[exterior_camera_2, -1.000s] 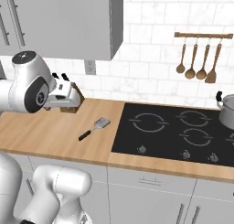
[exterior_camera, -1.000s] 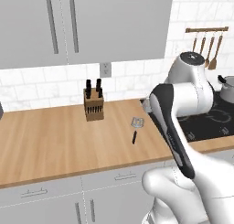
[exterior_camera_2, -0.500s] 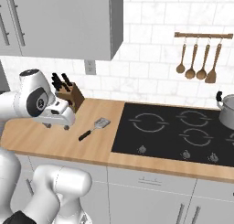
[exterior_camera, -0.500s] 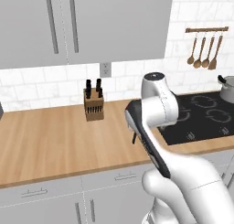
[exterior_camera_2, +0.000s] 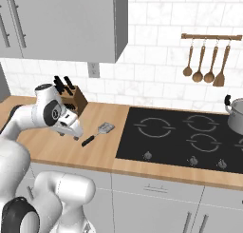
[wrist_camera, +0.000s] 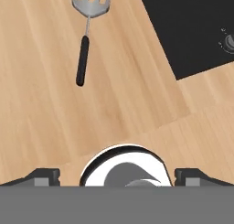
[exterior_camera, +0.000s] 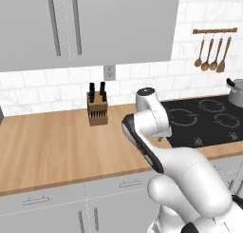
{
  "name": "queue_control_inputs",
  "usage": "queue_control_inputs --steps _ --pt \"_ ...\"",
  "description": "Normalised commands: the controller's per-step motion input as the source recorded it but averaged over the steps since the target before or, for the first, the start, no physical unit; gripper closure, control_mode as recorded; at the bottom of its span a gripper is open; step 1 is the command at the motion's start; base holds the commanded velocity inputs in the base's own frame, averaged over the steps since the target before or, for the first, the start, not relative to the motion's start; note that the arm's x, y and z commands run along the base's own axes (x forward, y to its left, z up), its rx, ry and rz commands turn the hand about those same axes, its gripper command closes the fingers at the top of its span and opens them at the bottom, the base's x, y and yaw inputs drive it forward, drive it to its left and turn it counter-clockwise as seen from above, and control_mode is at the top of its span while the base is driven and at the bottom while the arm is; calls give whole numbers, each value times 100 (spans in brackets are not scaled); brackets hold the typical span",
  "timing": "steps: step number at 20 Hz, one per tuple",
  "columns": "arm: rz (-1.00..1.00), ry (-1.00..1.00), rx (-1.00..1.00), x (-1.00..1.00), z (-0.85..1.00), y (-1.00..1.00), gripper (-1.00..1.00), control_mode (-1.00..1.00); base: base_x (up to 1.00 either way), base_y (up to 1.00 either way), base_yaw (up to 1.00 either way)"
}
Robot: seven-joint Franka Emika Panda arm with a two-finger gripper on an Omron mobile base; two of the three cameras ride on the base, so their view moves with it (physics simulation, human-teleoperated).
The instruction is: Put the lime and eggplant in the pot. Retrieve the spatula and lightly stir the vegetables in the pot.
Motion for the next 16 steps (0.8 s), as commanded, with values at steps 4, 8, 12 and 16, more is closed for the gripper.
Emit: queue_control_inputs --steps 4,8,12,16 --pt "-12 0 0 54 -61 -9 -100 -100 0 0 0" --pt "-5 0 4 32 -30 0 -100 -100 0 0 0" --pt "-5 0 4 35 -26 0 -100 -100 0 0 0" --pt "-6 0 2 33 -35 0 -100 -100 0 0 0"
